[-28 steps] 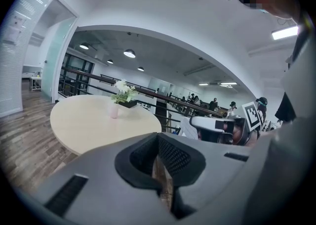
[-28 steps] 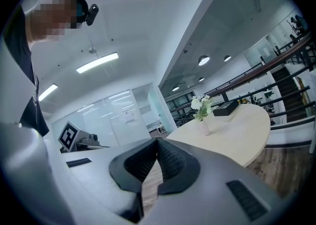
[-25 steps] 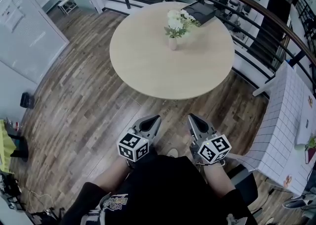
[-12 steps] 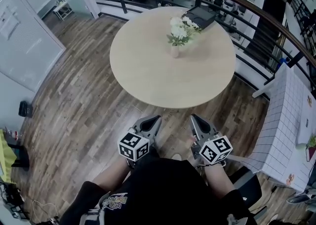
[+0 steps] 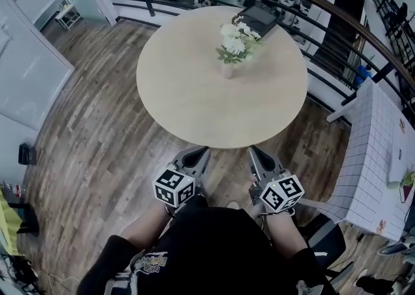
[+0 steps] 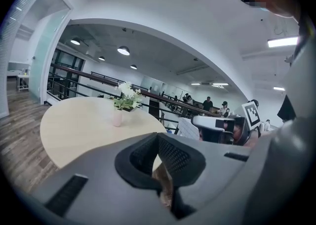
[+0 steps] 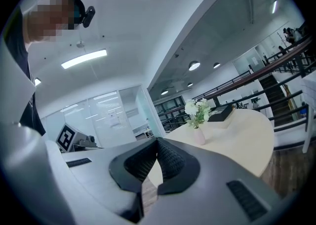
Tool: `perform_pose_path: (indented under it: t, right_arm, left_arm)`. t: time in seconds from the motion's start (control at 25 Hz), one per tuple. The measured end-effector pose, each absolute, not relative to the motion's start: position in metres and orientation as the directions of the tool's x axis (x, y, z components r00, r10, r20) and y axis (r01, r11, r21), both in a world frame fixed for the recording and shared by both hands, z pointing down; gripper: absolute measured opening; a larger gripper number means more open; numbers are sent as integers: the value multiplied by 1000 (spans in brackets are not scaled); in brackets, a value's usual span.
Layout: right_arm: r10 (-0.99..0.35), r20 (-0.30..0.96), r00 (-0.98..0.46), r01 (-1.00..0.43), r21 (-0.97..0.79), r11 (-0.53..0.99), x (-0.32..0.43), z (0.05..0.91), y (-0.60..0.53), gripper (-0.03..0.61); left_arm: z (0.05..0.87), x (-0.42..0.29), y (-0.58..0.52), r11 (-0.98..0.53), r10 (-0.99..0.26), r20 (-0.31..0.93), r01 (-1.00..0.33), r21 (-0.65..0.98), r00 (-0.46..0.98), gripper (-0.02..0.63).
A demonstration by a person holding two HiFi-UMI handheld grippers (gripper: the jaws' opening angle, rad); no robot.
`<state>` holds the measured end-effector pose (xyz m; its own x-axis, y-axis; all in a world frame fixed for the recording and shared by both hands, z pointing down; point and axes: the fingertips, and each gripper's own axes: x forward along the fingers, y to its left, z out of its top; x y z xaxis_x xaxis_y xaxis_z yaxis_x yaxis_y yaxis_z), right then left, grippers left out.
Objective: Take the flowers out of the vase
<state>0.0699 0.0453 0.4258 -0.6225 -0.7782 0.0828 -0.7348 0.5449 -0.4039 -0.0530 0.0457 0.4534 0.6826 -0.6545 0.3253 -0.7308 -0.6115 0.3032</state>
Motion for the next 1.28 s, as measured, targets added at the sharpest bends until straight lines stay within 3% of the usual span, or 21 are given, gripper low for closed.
perform_pose_path:
  t: [1.28]
  right_arm:
    - [-870, 95, -484, -830, -366, 421, -22, 419, -38, 21]
  left_arm:
    - [456, -143, -47, -717, -556, 287, -625, 308, 780, 6]
